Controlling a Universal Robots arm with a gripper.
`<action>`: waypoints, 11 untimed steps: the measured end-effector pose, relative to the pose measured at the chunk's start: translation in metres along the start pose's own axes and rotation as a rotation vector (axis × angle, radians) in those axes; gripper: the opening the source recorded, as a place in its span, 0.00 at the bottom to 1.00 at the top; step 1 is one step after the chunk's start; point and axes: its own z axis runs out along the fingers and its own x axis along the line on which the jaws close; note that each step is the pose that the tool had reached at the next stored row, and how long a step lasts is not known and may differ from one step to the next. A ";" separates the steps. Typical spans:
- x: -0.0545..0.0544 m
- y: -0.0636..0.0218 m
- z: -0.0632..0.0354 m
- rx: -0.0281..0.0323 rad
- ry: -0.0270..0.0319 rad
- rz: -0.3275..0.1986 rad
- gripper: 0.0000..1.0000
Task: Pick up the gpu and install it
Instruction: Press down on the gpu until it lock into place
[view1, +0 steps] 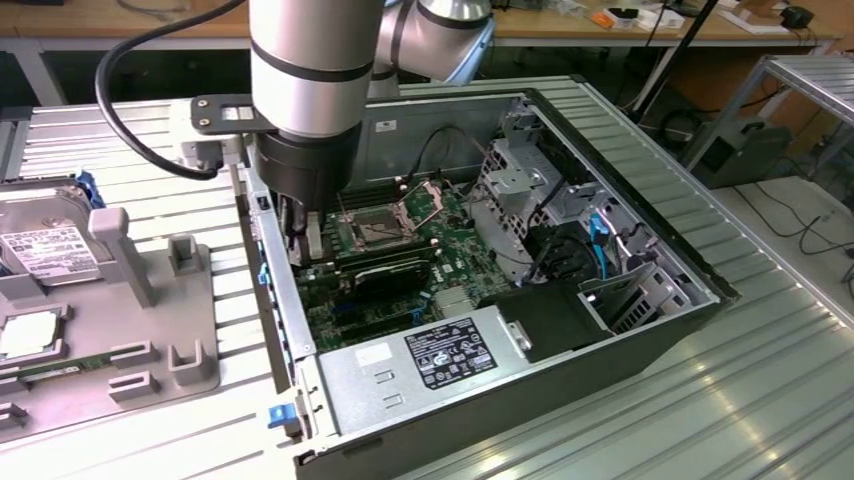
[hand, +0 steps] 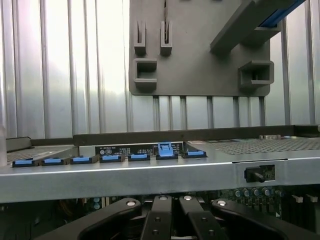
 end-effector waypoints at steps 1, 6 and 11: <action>0.000 0.0000 0.0000 -0.0016 0.0000 0.000 0.11; -0.002 -0.0044 -0.0003 -0.0064 -0.0033 0.000 0.11; -0.003 -0.0121 -0.0008 -0.0075 -0.0172 -0.001 0.11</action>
